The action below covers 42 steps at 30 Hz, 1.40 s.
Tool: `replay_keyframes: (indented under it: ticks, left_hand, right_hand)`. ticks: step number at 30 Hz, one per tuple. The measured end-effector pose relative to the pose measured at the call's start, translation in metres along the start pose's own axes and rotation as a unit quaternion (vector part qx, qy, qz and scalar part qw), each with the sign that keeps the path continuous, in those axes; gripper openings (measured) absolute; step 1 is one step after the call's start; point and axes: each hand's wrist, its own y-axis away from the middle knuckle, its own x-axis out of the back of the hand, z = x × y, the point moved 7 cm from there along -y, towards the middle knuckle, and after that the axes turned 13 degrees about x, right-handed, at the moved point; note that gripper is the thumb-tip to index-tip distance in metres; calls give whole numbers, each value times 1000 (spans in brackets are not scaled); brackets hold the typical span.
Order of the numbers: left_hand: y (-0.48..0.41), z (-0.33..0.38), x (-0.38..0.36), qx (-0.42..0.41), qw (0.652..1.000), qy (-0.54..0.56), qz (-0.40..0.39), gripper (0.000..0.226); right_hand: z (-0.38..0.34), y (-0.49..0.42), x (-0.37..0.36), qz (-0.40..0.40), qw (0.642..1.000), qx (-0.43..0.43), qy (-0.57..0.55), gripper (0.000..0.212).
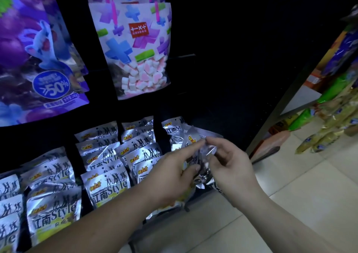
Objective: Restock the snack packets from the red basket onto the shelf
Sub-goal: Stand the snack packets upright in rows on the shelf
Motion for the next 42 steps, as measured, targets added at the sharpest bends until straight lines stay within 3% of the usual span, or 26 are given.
replay_keyframes:
  ticks: [5,9,12,14,18,23,25,29,33,37,42]
  left_hand:
    - [-2,4,4,-83,992,-78,59,57]
    - [-10,5,20,-108,981,-113,112,28]
    - [-8,16,32,-153,955,-187,173,18]
    - [-8,20,31,-168,950,-208,161,16]
    - [-8,9,23,-91,991,-81,46,17]
    - [-8,-1,36,-5,997,31,77,20]
    - [-8,-7,42,20,994,74,73,23]
    - [-4,-14,53,43,990,127,51,22]
    - [-3,-20,57,63,983,167,30,20]
    - [2,-24,65,84,978,180,54,21]
    - [0,-28,63,30,997,37,66,23]
  right_hand:
    - [9,1,-1,-4,1000,1,3,49]
    - [8,-1,-7,-43,998,44,26,47]
    - [3,-3,-7,-82,988,93,93,34]
    - [1,-4,-9,-121,976,105,151,35]
    - [5,-4,-16,-179,967,95,156,38]
    - [2,-3,-5,-93,995,44,-6,26]
    - [11,-2,7,-85,996,-5,-29,36]
    - [38,4,14,-152,984,-89,13,33]
    - [41,0,10,-199,961,33,188,41]
    - [41,-2,9,-162,981,24,105,20]
    - [37,-5,10,-146,985,7,94,26]
